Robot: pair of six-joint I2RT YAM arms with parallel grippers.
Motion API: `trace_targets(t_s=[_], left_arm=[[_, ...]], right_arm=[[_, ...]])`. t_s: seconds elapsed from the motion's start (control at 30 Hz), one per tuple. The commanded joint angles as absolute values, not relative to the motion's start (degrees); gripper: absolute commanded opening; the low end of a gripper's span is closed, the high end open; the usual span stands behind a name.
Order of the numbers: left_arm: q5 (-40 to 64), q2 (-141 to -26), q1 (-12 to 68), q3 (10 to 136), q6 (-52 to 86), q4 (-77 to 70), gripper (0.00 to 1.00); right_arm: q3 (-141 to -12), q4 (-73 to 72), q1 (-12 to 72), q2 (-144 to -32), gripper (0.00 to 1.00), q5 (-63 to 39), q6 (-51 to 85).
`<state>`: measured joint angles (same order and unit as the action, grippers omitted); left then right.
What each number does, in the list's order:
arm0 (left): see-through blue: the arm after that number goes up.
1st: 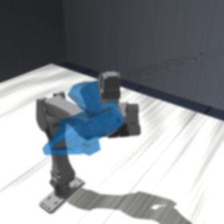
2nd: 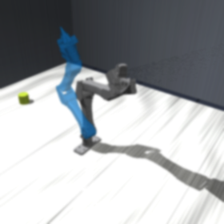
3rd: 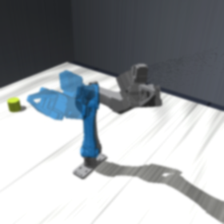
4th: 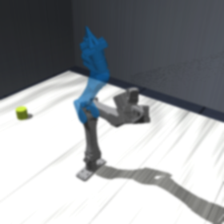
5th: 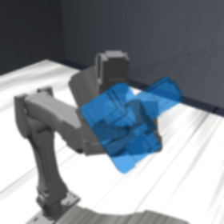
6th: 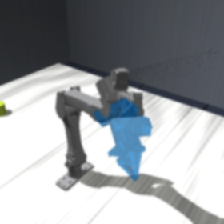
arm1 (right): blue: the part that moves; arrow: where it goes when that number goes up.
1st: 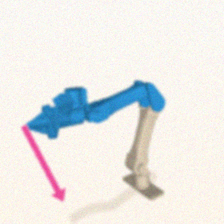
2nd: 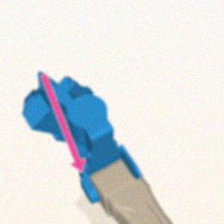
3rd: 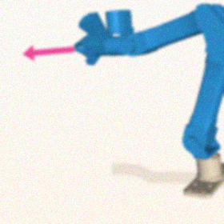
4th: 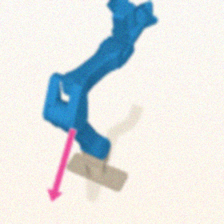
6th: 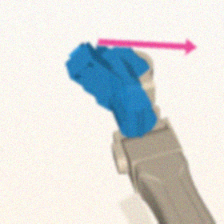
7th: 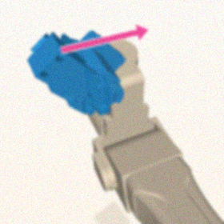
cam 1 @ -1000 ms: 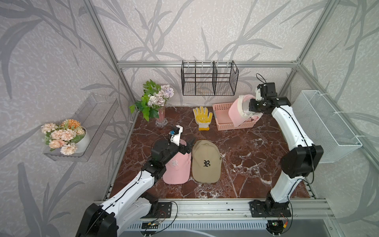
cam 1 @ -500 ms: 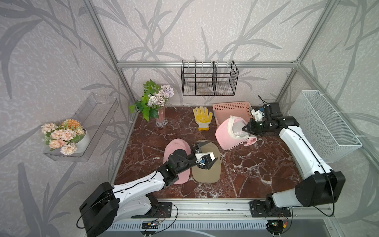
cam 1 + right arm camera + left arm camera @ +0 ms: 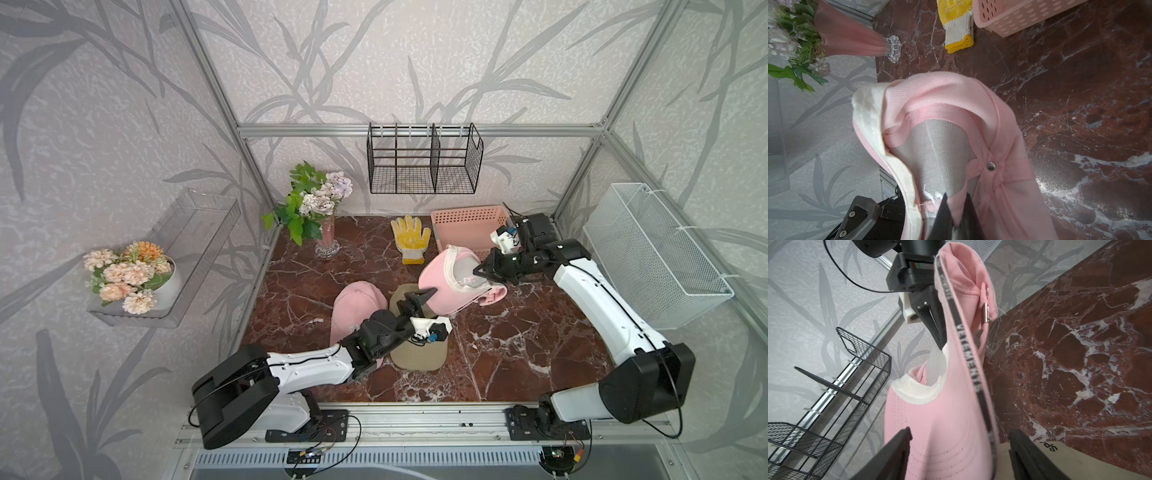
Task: Turn the baseball cap inside out
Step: Turn over the baseball cap.
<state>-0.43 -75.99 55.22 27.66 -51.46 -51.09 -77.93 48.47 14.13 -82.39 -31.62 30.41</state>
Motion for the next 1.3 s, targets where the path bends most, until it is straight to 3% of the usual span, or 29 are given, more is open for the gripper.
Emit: trace_targets(t_s=[0.0, 0.2, 0.43, 0.5, 0.6, 0.67, 0.77, 1.03, 1.1, 1.27], left_arm=[[-3.2, -77.4, 55.5, 28.7, -52.9, -56.5, 0.70], [-3.2, -79.9, 55.5, 29.3, -52.9, -58.1, 0.61], [-2.2, -77.3, 55.5, 29.7, -50.6, -55.7, 0.19], [-2.0, -75.1, 55.5, 31.0, -48.2, -50.9, 0.12], [-1.6, -71.3, 55.6, 34.3, -43.3, -39.5, 0.06], [-0.9, -69.1, 55.5, 36.4, -39.9, -32.4, 0.02], [-2.6, -66.6, 55.6, 38.9, -31.6, -25.9, 0.00], [-1.2, -67.1, 54.3, 50.0, -10.7, -6.5, 0.00], [1.5, -68.8, 53.3, 52.9, -7.7, -2.7, 0.00], [5.5, -73.8, 49.8, 57.4, 2.5, 1.2, 0.00]], right_arm=[[-76.8, 46.2, 15.9, -81.2, 0.00, -33.9, 31.9], [-74.9, 44.4, 18.1, -81.5, 0.00, -35.3, 33.1], [-73.1, 42.8, 19.1, -81.3, 0.00, -36.1, 32.7], [-72.5, 42.2, 19.1, -81.0, 0.10, -35.0, 32.2], [-72.3, 42.0, 19.1, -79.5, 0.34, -29.4, 30.5], [-72.1, 41.2, 19.1, -77.6, 0.40, -24.2, 29.0], [-71.3, 39.5, 19.1, -74.0, 0.49, -14.5, 27.0], [-67.3, 37.4, 19.1, -63.9, 0.56, 8.5, 21.3], [-67.3, 37.4, 19.1, -62.0, 0.56, 9.9, 20.3], [-66.1, 34.5, 19.1, -57.8, 0.58, 0.6, 16.2]])
